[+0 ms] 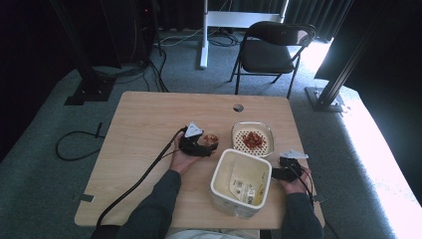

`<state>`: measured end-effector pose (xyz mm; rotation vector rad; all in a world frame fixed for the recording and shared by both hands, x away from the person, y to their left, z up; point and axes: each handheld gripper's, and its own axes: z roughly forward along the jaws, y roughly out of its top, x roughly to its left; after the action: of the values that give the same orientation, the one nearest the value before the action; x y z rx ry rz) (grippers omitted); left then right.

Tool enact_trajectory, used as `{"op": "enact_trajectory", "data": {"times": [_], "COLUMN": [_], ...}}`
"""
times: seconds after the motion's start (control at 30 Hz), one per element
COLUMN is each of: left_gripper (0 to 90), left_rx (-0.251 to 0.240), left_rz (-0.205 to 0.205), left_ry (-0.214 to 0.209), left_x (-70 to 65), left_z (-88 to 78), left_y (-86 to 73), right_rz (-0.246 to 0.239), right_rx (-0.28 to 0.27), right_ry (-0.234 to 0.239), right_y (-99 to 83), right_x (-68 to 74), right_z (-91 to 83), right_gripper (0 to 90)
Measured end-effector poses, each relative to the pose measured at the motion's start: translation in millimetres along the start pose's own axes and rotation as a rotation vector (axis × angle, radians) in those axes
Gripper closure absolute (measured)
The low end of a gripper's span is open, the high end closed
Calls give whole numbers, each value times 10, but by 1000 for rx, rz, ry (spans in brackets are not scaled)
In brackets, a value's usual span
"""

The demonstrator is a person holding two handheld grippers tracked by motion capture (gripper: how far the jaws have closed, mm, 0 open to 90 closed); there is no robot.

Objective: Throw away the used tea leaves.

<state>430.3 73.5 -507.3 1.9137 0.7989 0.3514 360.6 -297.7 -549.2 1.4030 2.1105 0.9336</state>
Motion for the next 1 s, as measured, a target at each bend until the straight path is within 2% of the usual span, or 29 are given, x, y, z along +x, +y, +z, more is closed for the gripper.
{"op": "enact_trajectory", "data": {"times": [0.17, 0.37, 1.0], "left_gripper": [168, 228, 248], "left_rx": [-16, -28, -45], "left_rz": [-15, 2, 32], "left_ry": [-3, -2, 9], "left_x": [18, 12, 26], "left_z": [61, 96, 164], "left_y": [-20, -25, -5], "right_rz": [-1, 0, 0], "right_rx": [0, 0, 0], "right_ry": [0, 0, 0], "right_y": [0, 0, 0], "right_x": [0, 0, 0], "right_z": [0, 0, 0], "right_gripper": [238, 238, 237]}}
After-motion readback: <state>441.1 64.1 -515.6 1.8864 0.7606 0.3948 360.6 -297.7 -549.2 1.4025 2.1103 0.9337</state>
